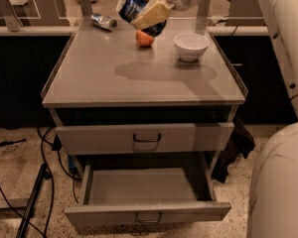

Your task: Place pepsi can into middle drawer

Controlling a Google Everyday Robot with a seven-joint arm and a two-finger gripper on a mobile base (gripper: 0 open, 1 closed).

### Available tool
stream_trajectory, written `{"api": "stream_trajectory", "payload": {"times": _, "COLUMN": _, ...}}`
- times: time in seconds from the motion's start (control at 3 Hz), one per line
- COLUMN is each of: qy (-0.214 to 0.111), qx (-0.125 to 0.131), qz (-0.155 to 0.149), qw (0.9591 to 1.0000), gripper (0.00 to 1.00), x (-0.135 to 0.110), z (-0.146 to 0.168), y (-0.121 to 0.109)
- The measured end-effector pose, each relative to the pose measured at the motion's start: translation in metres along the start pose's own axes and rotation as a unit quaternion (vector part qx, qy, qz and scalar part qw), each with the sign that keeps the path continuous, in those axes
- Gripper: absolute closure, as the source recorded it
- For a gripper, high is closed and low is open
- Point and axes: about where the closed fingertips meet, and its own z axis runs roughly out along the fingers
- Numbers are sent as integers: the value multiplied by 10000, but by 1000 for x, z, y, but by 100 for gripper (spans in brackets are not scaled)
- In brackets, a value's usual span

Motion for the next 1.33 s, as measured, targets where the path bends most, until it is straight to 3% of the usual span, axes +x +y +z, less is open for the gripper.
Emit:
{"api": "stream_trajectory", "payload": {"times": 0.33, "qy": 86, "qx": 83, "qz": 365, "qw": 9993, "gripper": 100, "x": 10, "z": -16, "y": 14}}
{"api": "stream_trajectory", "payload": {"times": 0.67, "qy": -1, "qx": 392, "qz": 780, "qw": 9962, "gripper": 100, "x": -5, "z": -64, "y": 50}}
{"api": "stream_trajectory", "payload": {"times": 1.0, "qy": -267, "qx": 688, "qz": 1100, "qw": 9912, "gripper": 100, "x": -38, "z": -96, "y": 95}}
{"api": "stream_trajectory", "payload": {"times": 1.33, "qy": -850, "qx": 888, "qz": 1258, "qw": 9844, "gripper": 100, "x": -71, "z": -93, "y": 137}}
